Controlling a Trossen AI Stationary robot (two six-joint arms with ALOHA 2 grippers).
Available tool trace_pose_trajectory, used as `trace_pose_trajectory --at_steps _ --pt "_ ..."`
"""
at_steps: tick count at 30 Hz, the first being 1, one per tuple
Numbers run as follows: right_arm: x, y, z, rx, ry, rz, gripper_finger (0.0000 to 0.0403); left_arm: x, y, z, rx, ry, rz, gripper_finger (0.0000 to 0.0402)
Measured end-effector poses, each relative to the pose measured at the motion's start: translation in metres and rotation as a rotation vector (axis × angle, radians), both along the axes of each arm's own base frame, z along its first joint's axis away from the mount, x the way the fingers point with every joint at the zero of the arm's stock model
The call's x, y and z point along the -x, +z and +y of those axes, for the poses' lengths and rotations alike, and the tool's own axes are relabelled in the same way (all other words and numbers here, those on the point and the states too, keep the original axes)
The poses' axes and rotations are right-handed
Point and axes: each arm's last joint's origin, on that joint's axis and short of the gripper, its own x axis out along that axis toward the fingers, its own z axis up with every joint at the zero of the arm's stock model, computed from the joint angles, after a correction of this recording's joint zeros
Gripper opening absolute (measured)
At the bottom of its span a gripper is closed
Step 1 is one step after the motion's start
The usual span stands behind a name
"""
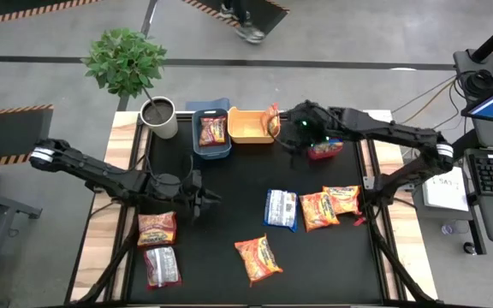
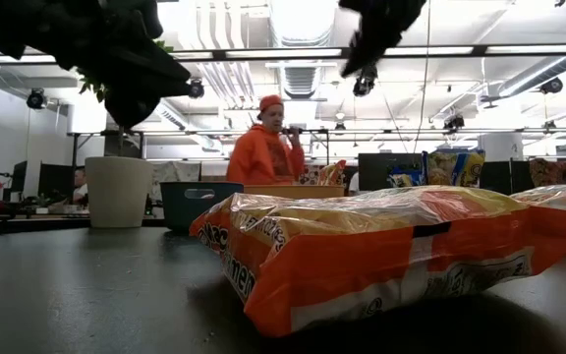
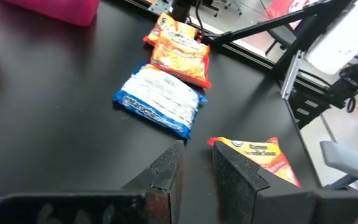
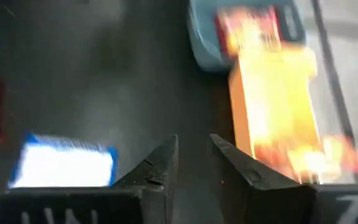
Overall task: Sort Maruchan noodles
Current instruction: Put the red noodle pack into the blue bin
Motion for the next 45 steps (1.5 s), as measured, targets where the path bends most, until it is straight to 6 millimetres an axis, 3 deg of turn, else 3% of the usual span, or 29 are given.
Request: trace_pose_trajectory --at_steps 8,17,28,34,45 --pt "-0.009 -0.025 0.023 0.038 0.160 -0.242 0.0048 0.005 0.002 -0.019 0.007 0.029 -0.031 0.0068" --pt "-0.013 -0.073 0.025 0.001 0.211 -0.426 0.0038 0.007 0.006 -0.029 0.005 0.034 -0.081 0.0068" --pt "-0.007 -0.097 0.028 -0.044 0.232 -0.519 0.0038 -0.002 -0.001 -0.033 0.069 0.073 -0.085 0.0068" --pt "-0.007 -0.097 0.028 -0.052 0.227 -0.527 0.0038 -0.014 -0.005 -0.048 0.227 0.116 0.086 0.0068" --pt "-0.006 -0.101 0.028 -0.060 0.224 -0.513 0.0038 0.002 0.015 -0.069 0.238 0.404 0.842 0.0068"
